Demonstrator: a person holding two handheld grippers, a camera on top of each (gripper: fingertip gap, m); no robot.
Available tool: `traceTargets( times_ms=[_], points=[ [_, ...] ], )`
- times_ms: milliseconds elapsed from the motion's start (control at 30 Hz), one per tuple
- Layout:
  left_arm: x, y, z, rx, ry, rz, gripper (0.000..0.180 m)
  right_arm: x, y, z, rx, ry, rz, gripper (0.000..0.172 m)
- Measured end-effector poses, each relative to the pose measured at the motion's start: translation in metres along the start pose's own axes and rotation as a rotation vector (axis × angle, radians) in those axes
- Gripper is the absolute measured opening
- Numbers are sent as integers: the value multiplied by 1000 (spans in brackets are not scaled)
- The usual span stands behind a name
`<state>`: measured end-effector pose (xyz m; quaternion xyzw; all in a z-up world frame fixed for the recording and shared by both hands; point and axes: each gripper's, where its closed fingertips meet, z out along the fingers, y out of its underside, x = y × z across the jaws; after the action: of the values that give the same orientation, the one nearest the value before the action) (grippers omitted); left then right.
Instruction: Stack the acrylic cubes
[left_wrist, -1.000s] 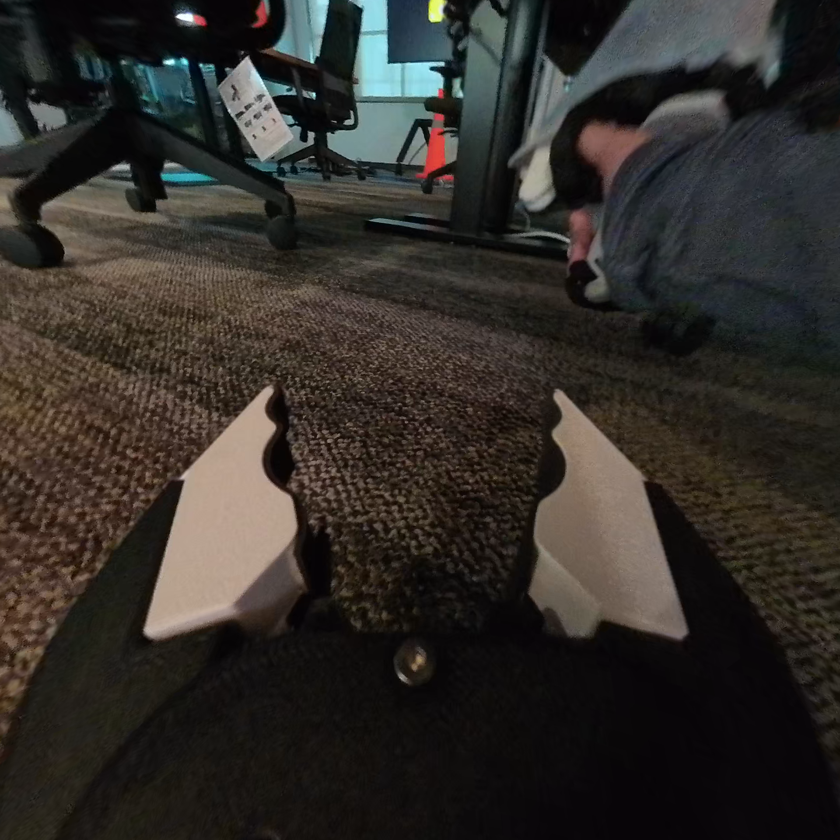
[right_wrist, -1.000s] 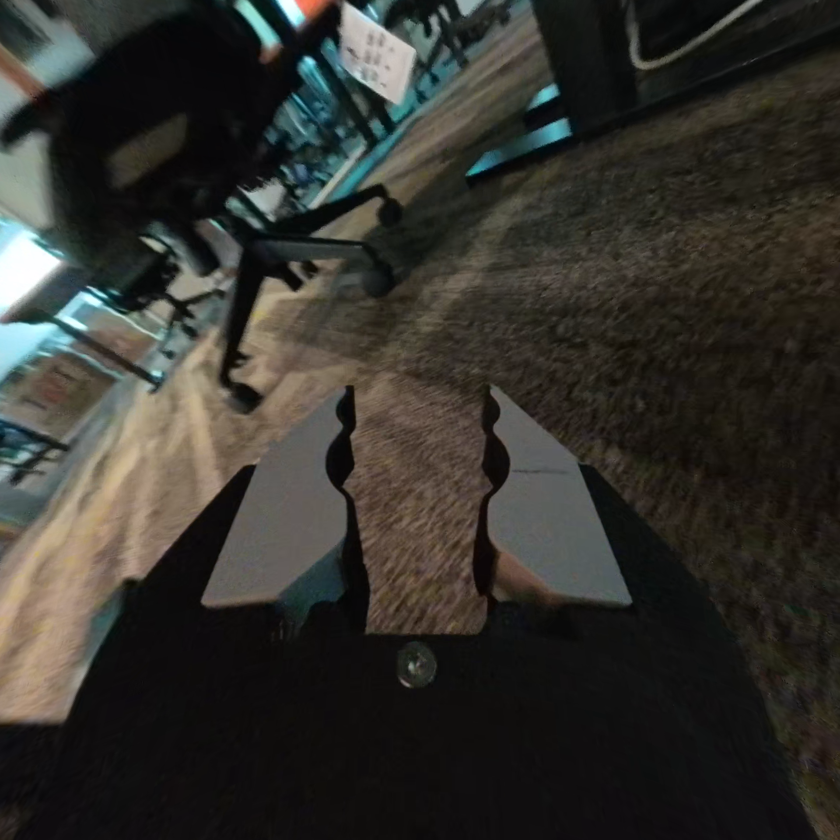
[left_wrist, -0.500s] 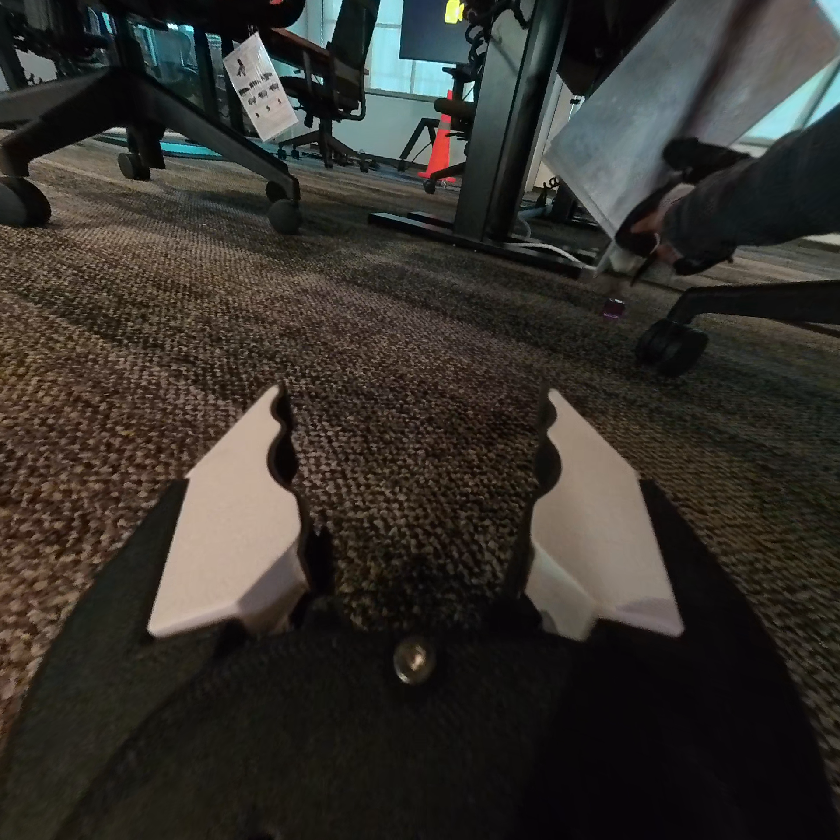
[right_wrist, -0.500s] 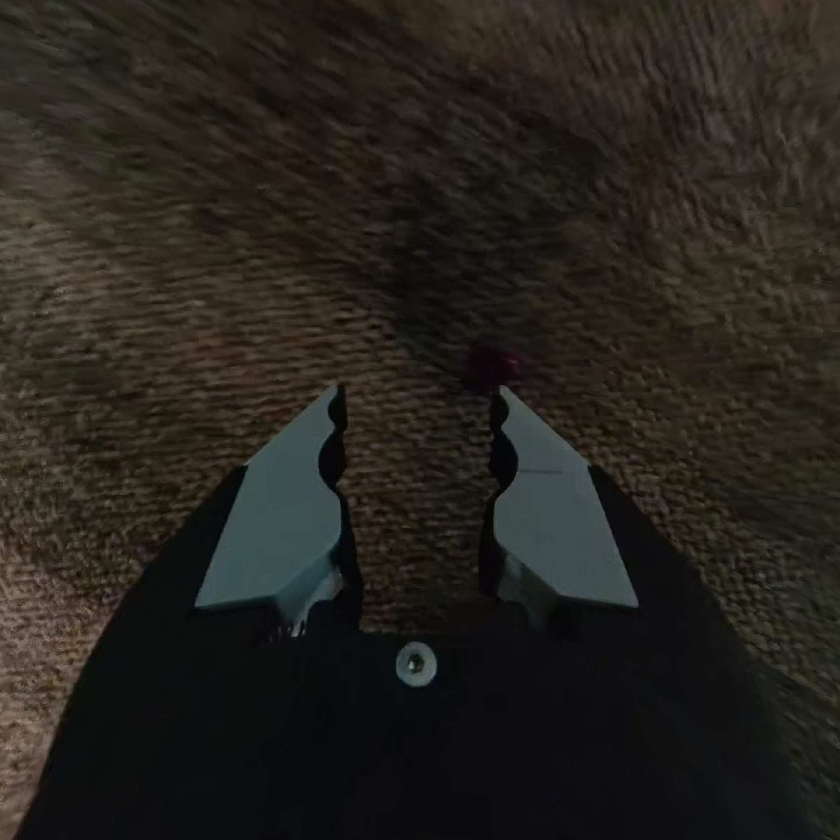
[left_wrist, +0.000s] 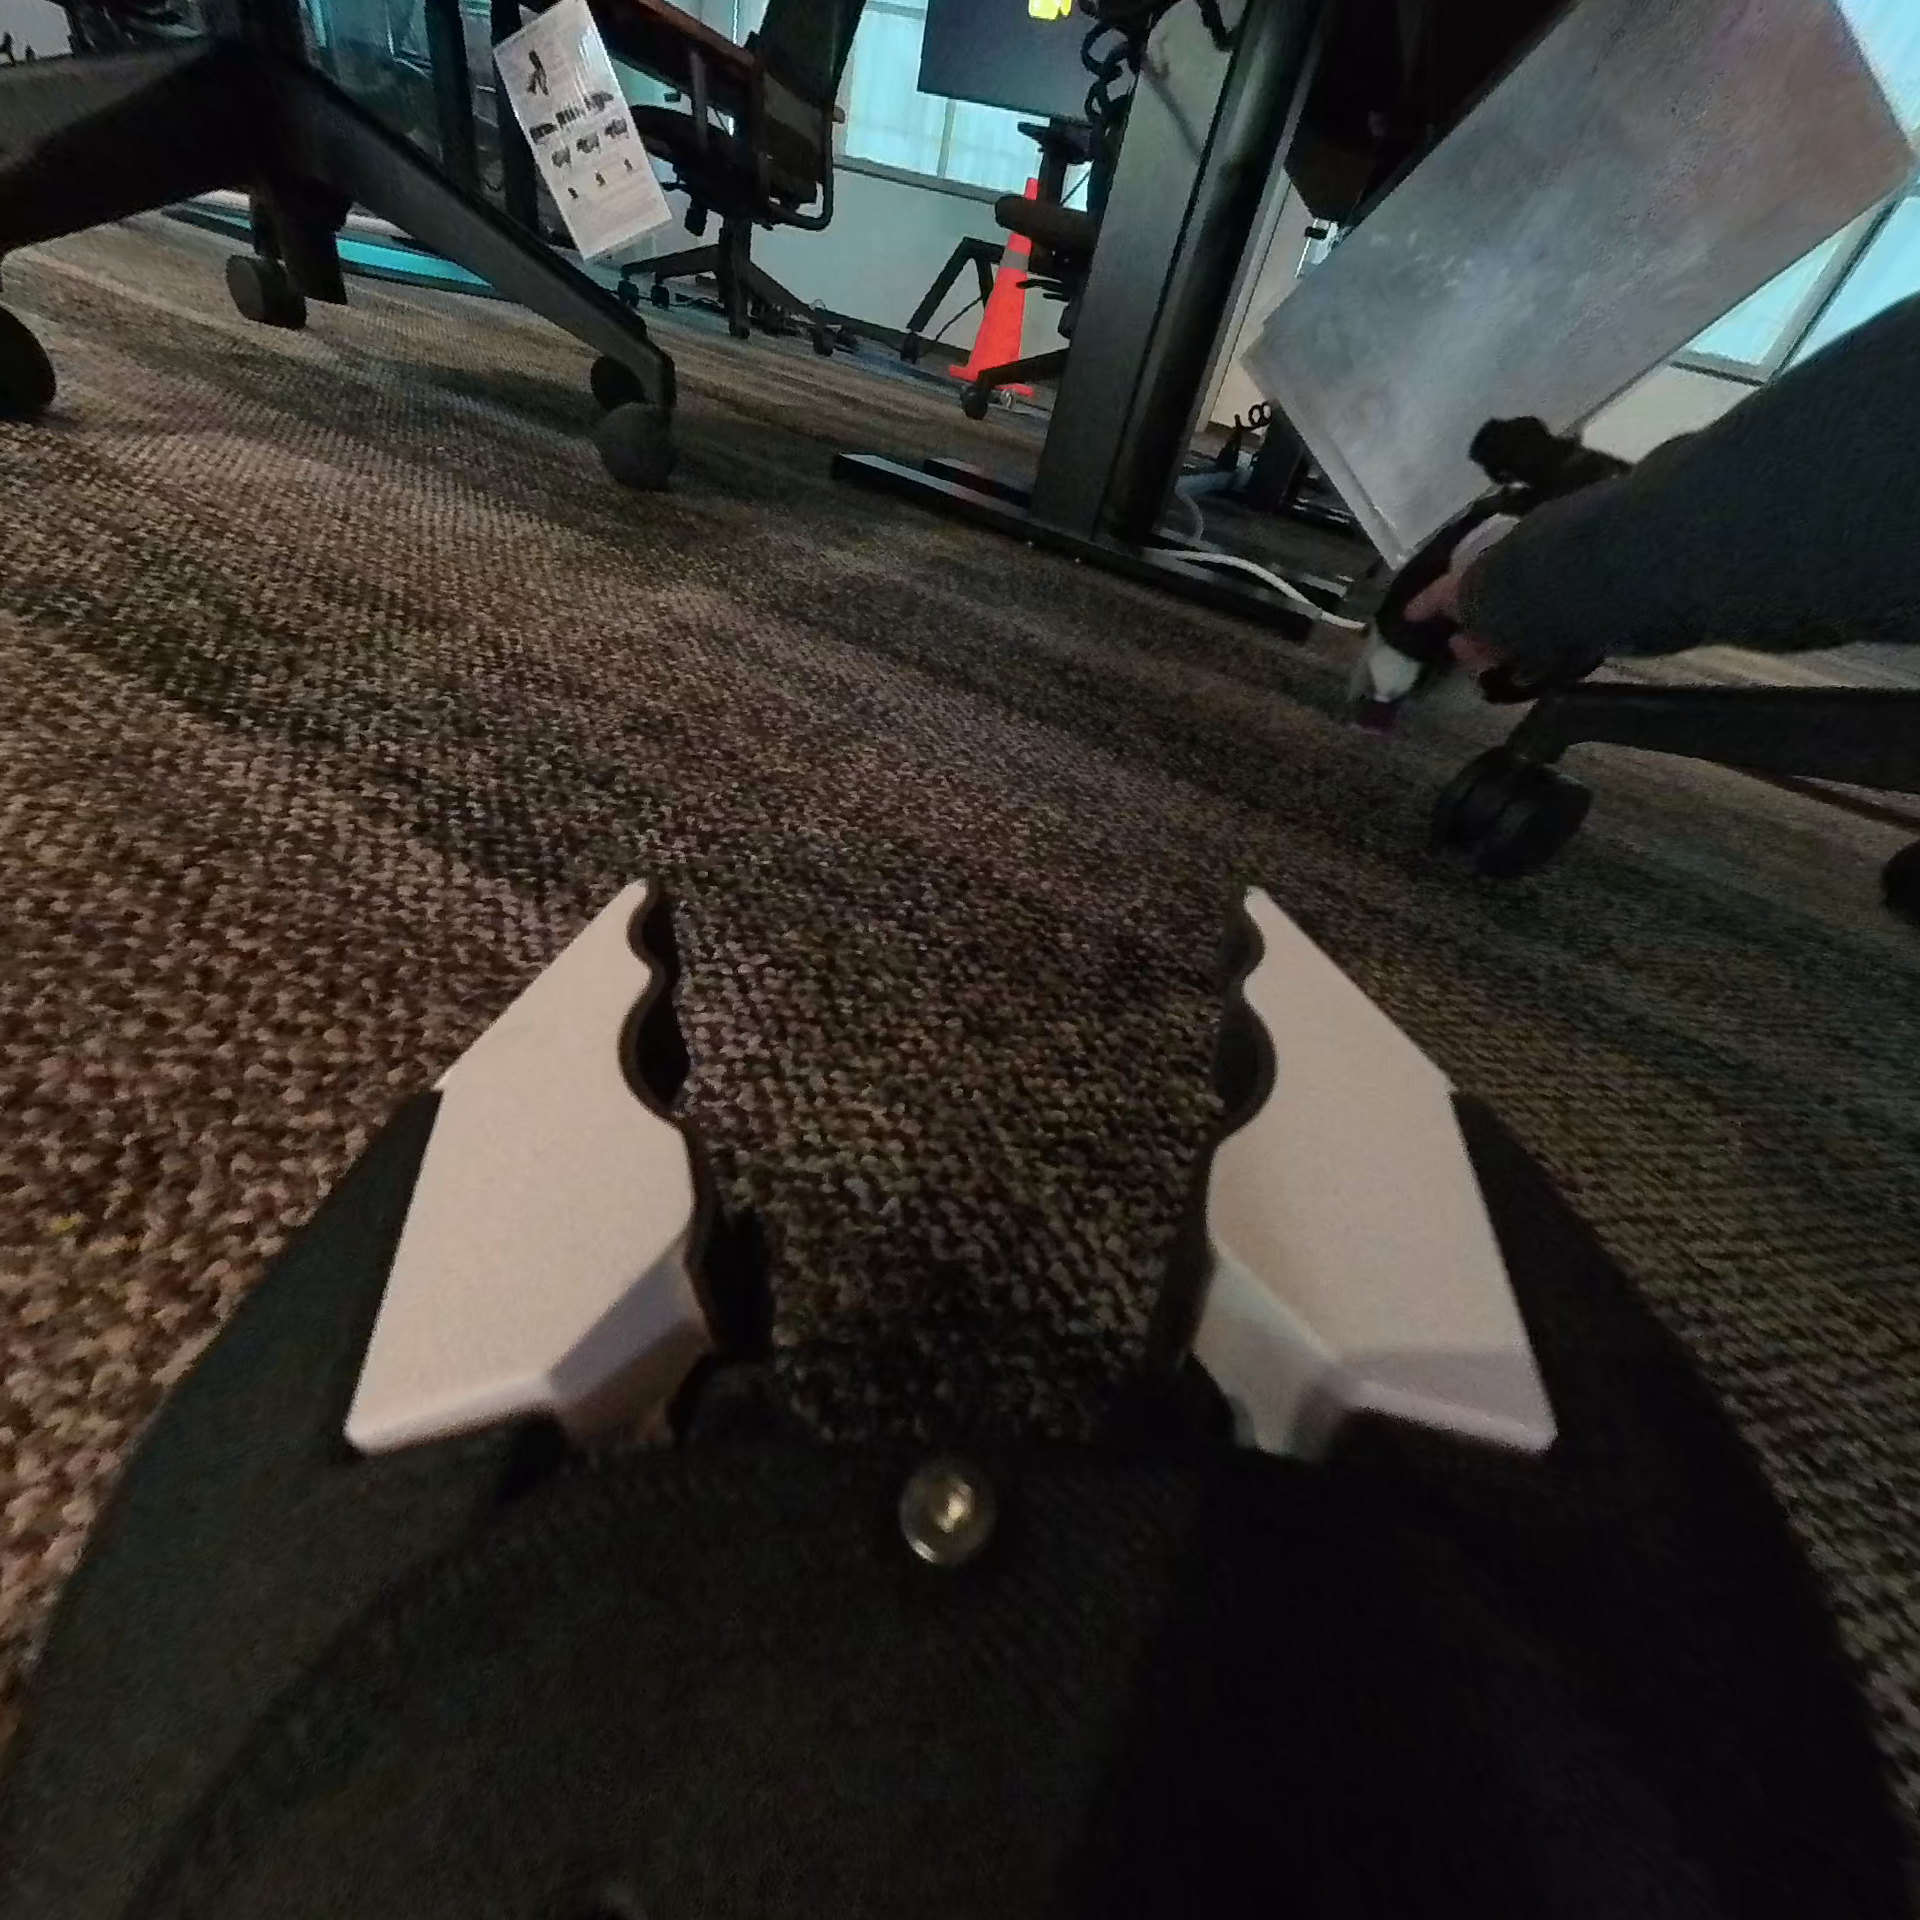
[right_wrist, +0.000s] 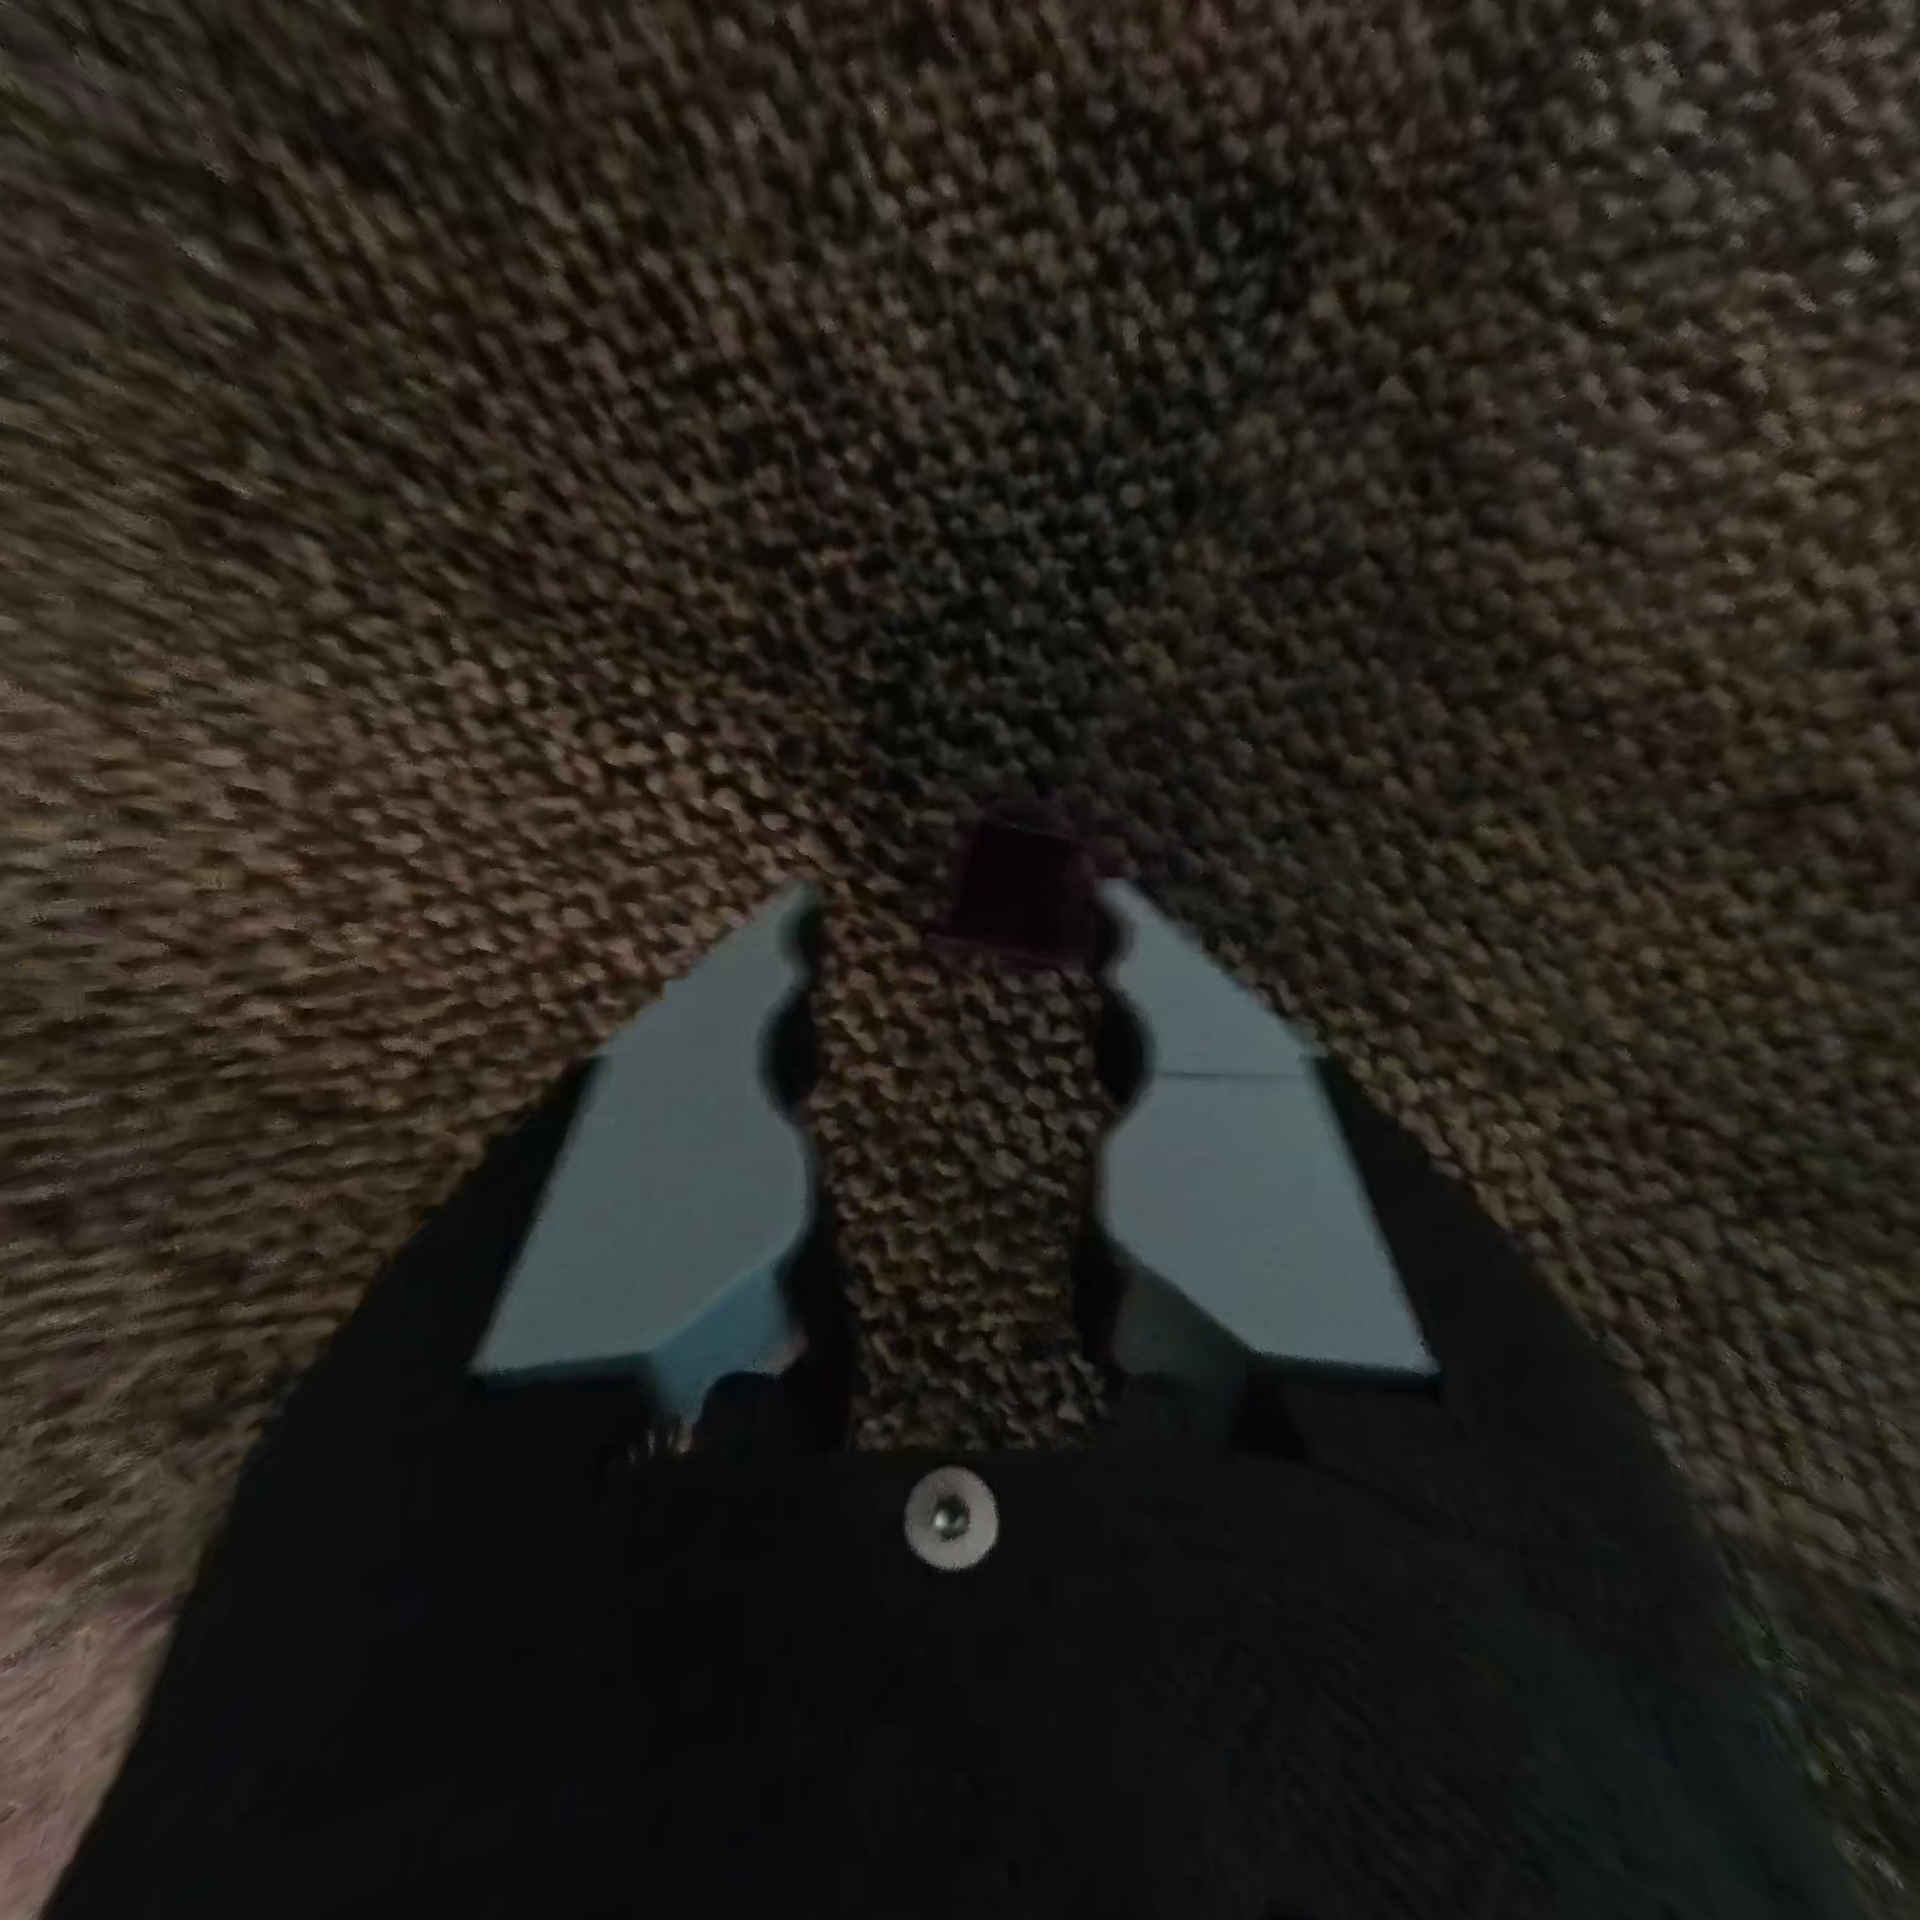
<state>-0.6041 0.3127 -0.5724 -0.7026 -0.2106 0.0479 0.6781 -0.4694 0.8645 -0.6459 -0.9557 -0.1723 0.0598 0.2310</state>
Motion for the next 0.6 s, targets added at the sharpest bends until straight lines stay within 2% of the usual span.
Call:
traceTargets(
  times_ms=[33,133,200,267,367,433,533,600],
  points=[
    [-1,0,0,0,0,-6,103,-2,-1,-1,31,19,-19,24],
    [-2,0,0,-1,-7,-12,101,-36,-4,-12,126,-4,-129,25],
    [-3,1,1,-3,-8,-16,101,-95,-6,-31,234,-156,-166,25],
    [-4,1,1,-3,-13,-24,101,-168,11,-61,318,-379,-143,25],
    [-5,2,2,-11,-23,-25,103,-268,75,-126,355,-763,-5,24],
    [-6,1,1,-7,-23,-29,105,-306,128,-174,350,-942,79,23],
    [-9,-5,-3,41,-33,-50,106,-325,226,-237,271,-1064,197,23],
    [-12,-4,-4,32,-49,-59,102,-316,296,-280,266,-1011,91,23]
  ],
)
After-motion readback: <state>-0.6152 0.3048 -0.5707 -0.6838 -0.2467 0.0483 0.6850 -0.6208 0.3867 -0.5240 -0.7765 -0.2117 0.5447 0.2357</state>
